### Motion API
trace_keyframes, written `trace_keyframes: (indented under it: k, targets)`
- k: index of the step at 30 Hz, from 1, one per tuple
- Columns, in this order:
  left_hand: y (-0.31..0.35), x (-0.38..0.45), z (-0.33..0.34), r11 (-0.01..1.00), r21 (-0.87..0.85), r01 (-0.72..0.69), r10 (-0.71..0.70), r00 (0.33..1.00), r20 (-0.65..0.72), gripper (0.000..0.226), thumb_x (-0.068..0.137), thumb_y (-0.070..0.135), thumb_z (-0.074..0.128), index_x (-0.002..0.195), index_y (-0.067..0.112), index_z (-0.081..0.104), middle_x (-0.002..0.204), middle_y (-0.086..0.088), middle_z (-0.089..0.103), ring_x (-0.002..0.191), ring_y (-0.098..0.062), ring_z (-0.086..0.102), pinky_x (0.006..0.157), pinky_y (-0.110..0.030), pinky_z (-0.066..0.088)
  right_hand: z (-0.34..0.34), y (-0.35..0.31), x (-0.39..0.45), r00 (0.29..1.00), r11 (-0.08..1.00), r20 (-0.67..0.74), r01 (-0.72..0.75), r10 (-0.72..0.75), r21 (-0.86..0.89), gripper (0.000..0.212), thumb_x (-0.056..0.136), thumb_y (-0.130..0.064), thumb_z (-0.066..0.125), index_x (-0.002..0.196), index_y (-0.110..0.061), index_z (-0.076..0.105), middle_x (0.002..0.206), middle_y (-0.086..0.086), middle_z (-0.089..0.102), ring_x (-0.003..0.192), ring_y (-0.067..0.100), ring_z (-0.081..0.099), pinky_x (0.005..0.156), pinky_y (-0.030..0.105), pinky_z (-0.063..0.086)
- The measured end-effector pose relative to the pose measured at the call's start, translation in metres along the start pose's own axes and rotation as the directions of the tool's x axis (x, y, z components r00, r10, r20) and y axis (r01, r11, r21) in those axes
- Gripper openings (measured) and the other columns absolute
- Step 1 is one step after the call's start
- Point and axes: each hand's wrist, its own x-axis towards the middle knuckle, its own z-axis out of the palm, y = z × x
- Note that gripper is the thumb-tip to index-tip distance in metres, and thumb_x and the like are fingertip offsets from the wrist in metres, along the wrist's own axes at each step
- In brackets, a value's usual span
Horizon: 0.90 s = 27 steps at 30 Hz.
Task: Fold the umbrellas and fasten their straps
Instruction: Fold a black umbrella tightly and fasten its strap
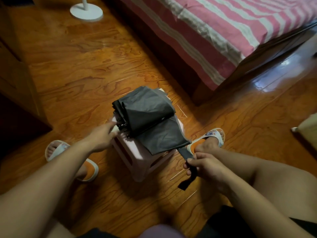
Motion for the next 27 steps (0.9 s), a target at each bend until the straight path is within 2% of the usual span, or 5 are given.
trace_keyframes:
  k: [4,11,15,21,27]
  targets:
    - [0.002,-0.006,0.017,0.997,-0.077,0.0,-0.004,0.999,-0.054,0.051,0.101,0.018,0.061,0.149,0.015,0.045,0.149,-0.013,0.051,0.127,-0.033,0.056,0.101,-0.041,0.047,0.0,0.005,0.002,0.998,0.998,-0.01,-0.055,0.056,0.035,0.003,0.099,-0.006,0.059,0.097,-0.005,0.06,0.093,0.019,0.069,0.075,0.025,0.065,0.071,0.033,0.056]
    - [0.005,-0.008,0.021,0.995,0.067,0.075,-0.072,0.996,-0.057,0.031,0.089,0.03,0.073,0.115,0.023,0.056,0.105,-0.004,0.065,0.085,-0.026,0.065,0.074,-0.043,0.059,0.009,-0.021,-0.027,1.0,0.999,-0.014,-0.018,0.017,-0.033,0.013,0.1,-0.013,0.059,0.103,-0.001,0.062,0.089,0.017,0.069,0.073,0.025,0.066,0.075,0.038,0.055]
    - [0.016,-0.017,-0.001,0.91,0.4,-0.108,0.25,0.913,-0.322,0.033,0.086,0.031,0.074,0.109,0.02,0.052,0.099,0.0,0.051,0.077,-0.031,0.059,0.057,-0.038,0.044,0.027,-0.064,-0.059,0.989,0.989,-0.04,0.139,-0.141,-0.044,0.016,0.101,-0.016,0.057,0.1,-0.001,0.064,0.081,0.014,0.066,0.064,0.021,0.062,0.074,0.036,0.053]
    - [0.016,-0.029,0.007,0.766,0.611,-0.199,0.398,0.894,-0.207,0.043,0.077,0.017,0.08,0.106,0.016,0.048,0.076,-0.005,0.055,0.05,-0.032,0.055,0.037,-0.032,0.031,0.037,-0.106,-0.072,0.986,0.985,0.01,0.168,-0.169,0.038,0.017,0.097,-0.024,0.061,0.093,-0.009,0.068,0.081,0.01,0.062,0.066,0.018,0.057,0.087,0.049,0.042]
    - [-0.001,-0.026,0.045,0.803,0.541,-0.251,0.369,0.922,-0.12,0.055,0.102,0.055,0.042,0.142,0.017,0.039,0.112,-0.006,0.062,0.099,-0.03,0.063,0.074,-0.041,0.046,0.039,-0.114,-0.055,0.996,0.983,-0.009,0.09,-0.09,0.162,0.019,0.102,-0.023,0.056,0.106,-0.005,0.06,0.073,0.004,0.062,0.063,0.013,0.057,0.093,0.035,0.044]
